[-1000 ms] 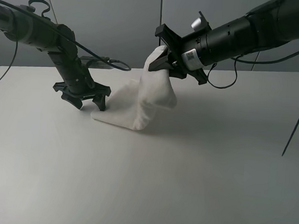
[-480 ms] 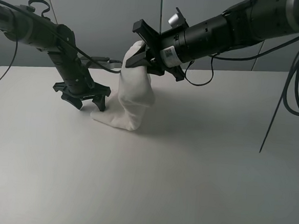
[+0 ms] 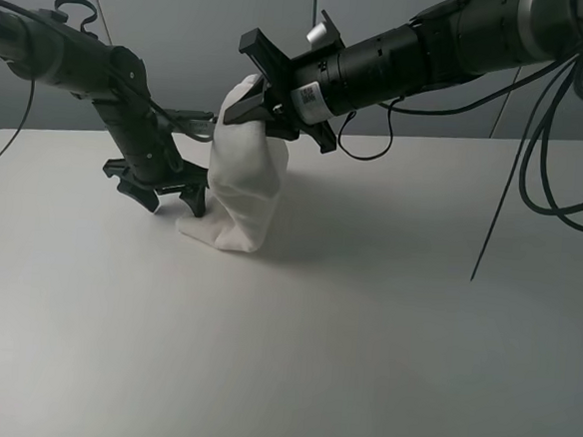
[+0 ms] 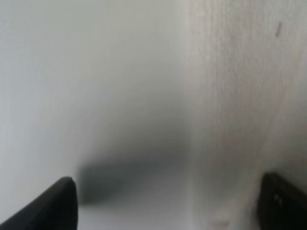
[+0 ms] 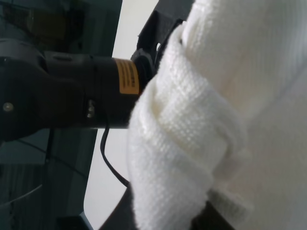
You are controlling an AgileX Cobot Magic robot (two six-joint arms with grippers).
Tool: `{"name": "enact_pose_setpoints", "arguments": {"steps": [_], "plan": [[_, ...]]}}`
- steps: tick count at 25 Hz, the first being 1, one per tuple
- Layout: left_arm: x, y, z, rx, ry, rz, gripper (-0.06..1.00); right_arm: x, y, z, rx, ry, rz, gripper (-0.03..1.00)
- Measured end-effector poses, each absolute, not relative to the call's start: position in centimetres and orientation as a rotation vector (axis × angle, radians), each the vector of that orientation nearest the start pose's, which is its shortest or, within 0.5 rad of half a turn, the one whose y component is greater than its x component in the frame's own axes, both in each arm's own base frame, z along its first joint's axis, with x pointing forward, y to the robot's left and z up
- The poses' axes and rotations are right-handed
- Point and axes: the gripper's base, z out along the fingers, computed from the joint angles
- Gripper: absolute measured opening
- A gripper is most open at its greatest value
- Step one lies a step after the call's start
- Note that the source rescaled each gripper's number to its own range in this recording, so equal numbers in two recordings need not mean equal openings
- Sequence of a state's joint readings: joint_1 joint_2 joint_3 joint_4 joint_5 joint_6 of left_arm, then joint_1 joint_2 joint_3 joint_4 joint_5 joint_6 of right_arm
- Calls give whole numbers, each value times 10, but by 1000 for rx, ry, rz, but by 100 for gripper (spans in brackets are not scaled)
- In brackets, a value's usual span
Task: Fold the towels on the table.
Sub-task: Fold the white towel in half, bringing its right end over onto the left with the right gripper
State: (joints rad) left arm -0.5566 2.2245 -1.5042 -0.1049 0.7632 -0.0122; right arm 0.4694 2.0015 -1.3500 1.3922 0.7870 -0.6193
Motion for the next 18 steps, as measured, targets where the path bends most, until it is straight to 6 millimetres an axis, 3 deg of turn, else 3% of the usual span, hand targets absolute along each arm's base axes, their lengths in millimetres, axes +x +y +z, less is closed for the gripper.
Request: {"name": "enact_pose_setpoints", "arguments": {"steps": [5, 8, 12, 18], "plan": [[373, -236, 118, 796, 2869, -124, 99, 350, 249, 204, -154, 2510, 1440, 9], [377, -229, 121, 885, 2851, 10, 99, 350, 249, 204, -155, 2511, 1442, 9], [383, -211, 122, 896, 2879, 124, 99, 350, 249, 204, -151, 2510, 1437, 9], [401, -171, 138, 730, 2911, 60, 99, 353, 248, 203, -131, 2502, 1410, 9]]}}
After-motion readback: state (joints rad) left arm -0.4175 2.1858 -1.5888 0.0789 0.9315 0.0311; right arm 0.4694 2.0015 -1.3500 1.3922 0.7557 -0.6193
